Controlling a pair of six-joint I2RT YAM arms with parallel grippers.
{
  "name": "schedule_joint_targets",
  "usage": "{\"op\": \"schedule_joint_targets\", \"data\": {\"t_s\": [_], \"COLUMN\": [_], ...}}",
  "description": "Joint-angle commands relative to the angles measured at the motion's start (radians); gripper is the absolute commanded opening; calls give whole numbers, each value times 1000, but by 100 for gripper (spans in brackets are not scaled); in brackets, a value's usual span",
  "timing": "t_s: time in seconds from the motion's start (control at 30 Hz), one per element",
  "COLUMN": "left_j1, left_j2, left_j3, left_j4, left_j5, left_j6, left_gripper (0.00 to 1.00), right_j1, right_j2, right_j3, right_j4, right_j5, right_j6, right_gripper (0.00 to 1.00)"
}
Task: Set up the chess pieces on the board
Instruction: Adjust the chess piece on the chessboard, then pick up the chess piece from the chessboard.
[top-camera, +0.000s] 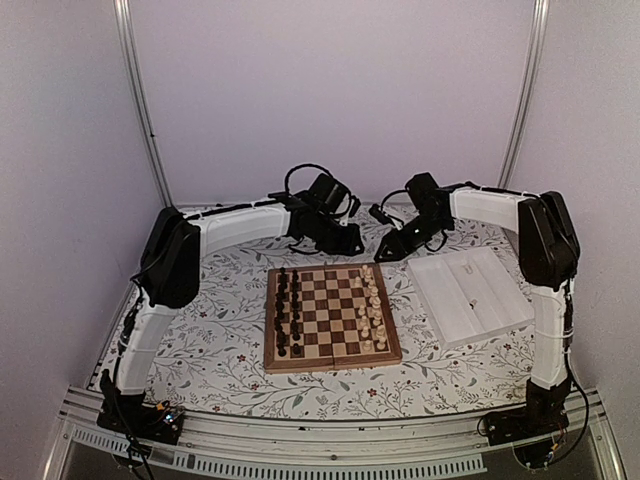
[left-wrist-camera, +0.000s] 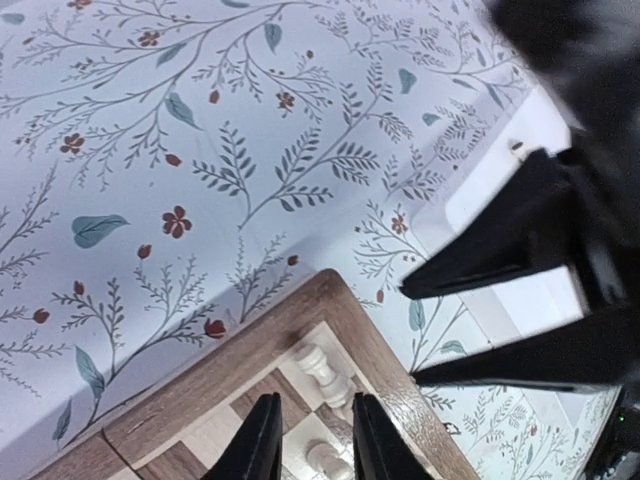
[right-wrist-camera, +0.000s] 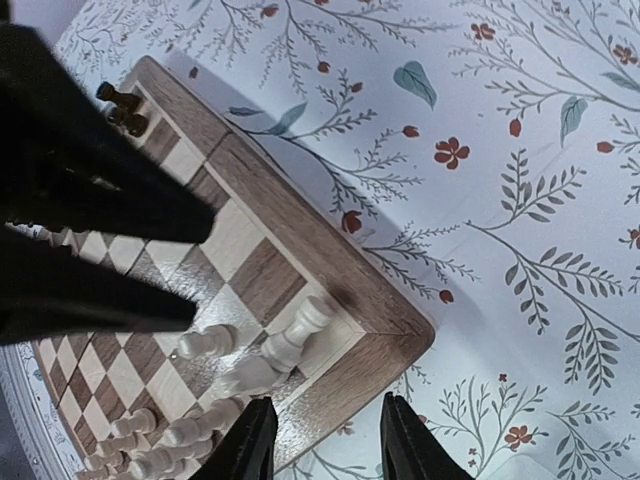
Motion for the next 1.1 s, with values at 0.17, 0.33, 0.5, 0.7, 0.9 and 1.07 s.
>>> {"op": "schedule_joint_targets", "data": {"t_s": [0.17, 0.33, 0.5, 0.7, 0.9, 1.07], "left_j1": [36, 48, 51, 52, 52, 52], "left_j2": [-40, -97, -127, -150, -152, -157], "left_j3": [-129, -212, -253, -285, -283, -289], "left_j4": [122, 146, 154, 177, 182, 180], "left_j5": [-52, -53, -58, -55, -44, -41], "left_j6": [-129, -124, -119, -123, -121, -119], "left_gripper": [29, 29, 29, 29, 29, 29], "right_j1": [45, 82, 112, 115, 114, 114], "right_j2": [-85, -33, 6, 16, 22, 26], "right_j3": [-27, 16, 44, 46, 44, 44], "right_j4": [10, -28, -44, -43, -47, -53], "right_j5": [-84, -27, 70, 159, 166, 162], "right_j6": [-20, -8, 9, 21, 27, 27], "right_gripper": [42, 50, 49, 41, 30, 18]}}
